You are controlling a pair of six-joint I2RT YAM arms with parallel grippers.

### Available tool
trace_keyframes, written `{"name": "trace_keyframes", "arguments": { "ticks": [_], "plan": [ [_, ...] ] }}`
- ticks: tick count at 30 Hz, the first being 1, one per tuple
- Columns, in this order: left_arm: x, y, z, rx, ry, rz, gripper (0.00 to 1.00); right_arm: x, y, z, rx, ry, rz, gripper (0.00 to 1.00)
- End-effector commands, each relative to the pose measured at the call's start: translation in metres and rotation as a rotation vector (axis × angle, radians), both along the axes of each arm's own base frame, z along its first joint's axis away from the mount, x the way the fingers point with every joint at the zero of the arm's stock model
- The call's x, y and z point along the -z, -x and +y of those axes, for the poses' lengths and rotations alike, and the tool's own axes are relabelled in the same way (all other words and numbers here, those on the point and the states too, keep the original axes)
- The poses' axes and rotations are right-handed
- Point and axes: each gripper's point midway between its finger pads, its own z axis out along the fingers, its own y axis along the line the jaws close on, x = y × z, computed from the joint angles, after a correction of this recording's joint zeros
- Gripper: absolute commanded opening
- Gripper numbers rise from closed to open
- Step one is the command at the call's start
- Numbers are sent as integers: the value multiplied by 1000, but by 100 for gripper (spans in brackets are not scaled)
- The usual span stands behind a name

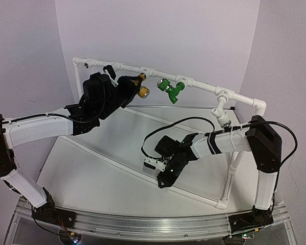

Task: Install the water faucets
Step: Screw the water faucet onto the adaptor.

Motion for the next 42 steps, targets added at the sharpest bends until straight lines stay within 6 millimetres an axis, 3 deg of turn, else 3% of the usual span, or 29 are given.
{"name": "trace_keyframes", "arguments": {
  "ticks": [1,42],
  "plan": [
    [-78,23,-8,108,105,-190,0,-5,10,16,-8,-29,30,0],
    [-86,33,-21,96,-148,-315,0,3,6,23,-6,1,0,0]
  ]
}}
